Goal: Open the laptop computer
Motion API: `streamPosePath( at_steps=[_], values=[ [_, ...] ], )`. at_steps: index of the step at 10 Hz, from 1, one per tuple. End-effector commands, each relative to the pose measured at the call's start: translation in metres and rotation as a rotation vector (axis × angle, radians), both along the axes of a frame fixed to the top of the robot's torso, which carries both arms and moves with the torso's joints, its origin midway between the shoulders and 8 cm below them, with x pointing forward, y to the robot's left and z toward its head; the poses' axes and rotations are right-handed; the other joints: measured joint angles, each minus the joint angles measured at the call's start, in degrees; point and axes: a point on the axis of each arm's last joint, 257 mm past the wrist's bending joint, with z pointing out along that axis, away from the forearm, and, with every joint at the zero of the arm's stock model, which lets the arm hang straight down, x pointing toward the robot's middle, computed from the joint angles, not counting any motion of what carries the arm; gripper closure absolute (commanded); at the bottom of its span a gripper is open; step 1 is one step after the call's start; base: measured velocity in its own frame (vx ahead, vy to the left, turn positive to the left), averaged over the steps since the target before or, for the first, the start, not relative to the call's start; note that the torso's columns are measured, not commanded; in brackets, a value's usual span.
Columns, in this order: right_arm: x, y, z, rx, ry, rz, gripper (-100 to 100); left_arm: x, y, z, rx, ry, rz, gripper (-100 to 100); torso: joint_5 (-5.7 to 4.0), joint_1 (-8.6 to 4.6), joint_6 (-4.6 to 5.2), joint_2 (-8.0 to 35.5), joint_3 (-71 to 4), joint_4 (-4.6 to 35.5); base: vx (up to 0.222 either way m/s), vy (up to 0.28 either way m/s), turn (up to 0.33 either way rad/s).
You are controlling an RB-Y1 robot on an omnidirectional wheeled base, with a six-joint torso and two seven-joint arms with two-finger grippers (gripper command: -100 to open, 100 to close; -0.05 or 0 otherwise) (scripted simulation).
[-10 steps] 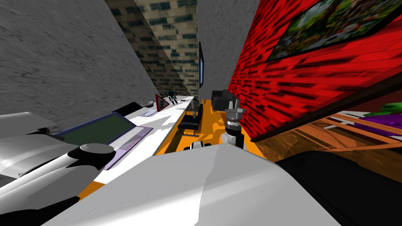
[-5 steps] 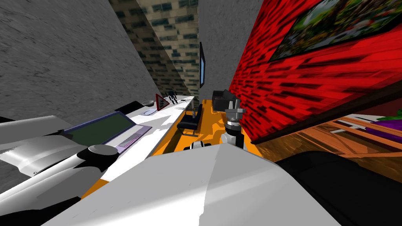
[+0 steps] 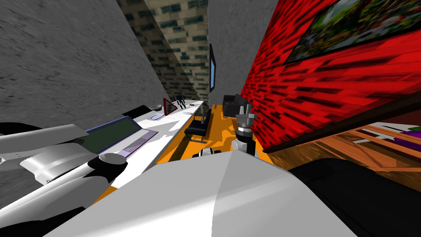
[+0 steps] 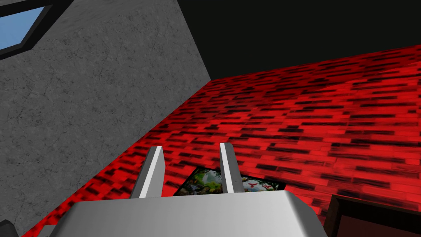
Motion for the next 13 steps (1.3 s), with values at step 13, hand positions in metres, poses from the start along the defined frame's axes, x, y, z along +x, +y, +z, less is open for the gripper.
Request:
streamPosePath(
  at_steps=[13],
  values=[
    [0.000, 0.000, 0.000, 0.000, 0.000, 0.000, 0, 0.024, -0.006, -0.038, 0.157, -0.054, -0.107, 100, -0.05, -0.14, 0.03, 0.1, 0.0, 0.0, 0.053, -0.041, 0.096]
  ],
)
